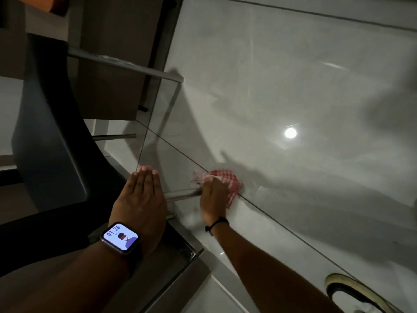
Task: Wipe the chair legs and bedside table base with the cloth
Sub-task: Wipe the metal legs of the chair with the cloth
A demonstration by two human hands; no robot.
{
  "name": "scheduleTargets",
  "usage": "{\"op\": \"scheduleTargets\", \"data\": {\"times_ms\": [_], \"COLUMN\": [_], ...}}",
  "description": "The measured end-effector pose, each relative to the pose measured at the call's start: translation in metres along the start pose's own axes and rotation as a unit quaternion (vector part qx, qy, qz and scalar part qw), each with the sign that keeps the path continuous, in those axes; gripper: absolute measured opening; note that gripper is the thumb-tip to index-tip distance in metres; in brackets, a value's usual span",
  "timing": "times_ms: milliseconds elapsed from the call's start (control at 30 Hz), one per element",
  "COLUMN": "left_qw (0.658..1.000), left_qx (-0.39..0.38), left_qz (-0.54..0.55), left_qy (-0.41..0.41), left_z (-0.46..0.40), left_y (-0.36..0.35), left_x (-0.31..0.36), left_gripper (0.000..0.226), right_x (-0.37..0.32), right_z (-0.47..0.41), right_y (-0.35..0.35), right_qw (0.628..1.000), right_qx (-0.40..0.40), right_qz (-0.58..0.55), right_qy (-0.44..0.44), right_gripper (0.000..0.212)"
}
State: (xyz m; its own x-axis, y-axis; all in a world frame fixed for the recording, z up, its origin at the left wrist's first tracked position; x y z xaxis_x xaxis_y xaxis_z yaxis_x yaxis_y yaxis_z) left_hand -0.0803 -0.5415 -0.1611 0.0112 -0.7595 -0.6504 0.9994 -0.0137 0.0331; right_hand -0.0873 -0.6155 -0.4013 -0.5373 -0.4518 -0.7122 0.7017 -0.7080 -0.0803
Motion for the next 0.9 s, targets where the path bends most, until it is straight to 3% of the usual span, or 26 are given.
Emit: {"op": "scheduleTargets", "data": {"times_ms": [67,133,233,300,400,500,567,700,900], "left_qw": [1.0,1.0,1.0,1.0,0.999,0.998,0.995,0.985,0.953], "left_qx": [-0.005,-0.011,-0.015,-0.008,-0.007,-0.006,0.0,0.063,0.183], "left_qz": [0.008,0.007,0.005,0.017,0.041,0.064,0.101,0.159,0.239], "left_qy": [0.0,-0.005,-0.01,-0.01,-0.005,-0.011,-0.012,-0.003,0.042], "left_z": [-0.001,-0.002,-0.001,-0.003,-0.007,-0.011,-0.013,-0.021,-0.022], "left_y": [-0.001,-0.002,0.0,0.001,0.001,0.001,0.009,0.049,0.127], "left_x": [0.004,0.006,0.007,0.008,0.009,0.01,0.003,-0.037,-0.175], "left_gripper": [0.074,0.075,0.076,0.075,0.076,0.072,0.068,0.066,0.073], "right_x": [-0.045,-0.085,-0.102,-0.076,-0.005,0.04,0.038,-0.034,-0.242], "right_z": [0.041,0.076,0.079,0.058,-0.001,-0.036,-0.037,-0.02,-0.034], "right_y": [-0.017,-0.031,-0.035,-0.025,0.003,0.032,0.037,0.03,0.015], "right_qw": [0.997,0.982,0.959,0.969,0.99,0.993,0.989,0.945,0.96], "right_qx": [-0.038,-0.068,-0.104,-0.102,-0.074,-0.038,-0.02,-0.028,-0.039], "right_qz": [-0.032,-0.008,0.035,0.053,0.099,0.068,-0.001,-0.243,-0.254], "right_qy": [0.056,0.176,0.261,0.217,0.062,-0.092,-0.144,-0.216,-0.109], "right_gripper": [0.05,0.031,0.047,0.063,0.058,0.051,0.046,0.045,0.052]}}
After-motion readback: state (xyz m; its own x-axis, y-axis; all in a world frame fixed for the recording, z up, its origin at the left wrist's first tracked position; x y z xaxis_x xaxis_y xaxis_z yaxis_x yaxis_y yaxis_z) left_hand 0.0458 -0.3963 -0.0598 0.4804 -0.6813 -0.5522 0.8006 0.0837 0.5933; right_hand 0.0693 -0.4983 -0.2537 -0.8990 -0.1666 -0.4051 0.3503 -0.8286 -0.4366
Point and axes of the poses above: each hand's wrist, its own z-axis away from the middle knuckle, its own y-axis out of the back of the hand, x = y × z, the point moved 10 cm from there along -z, towards the middle knuckle, and after that the axes turned 6 degrees about -z, right-handed, at the moved point
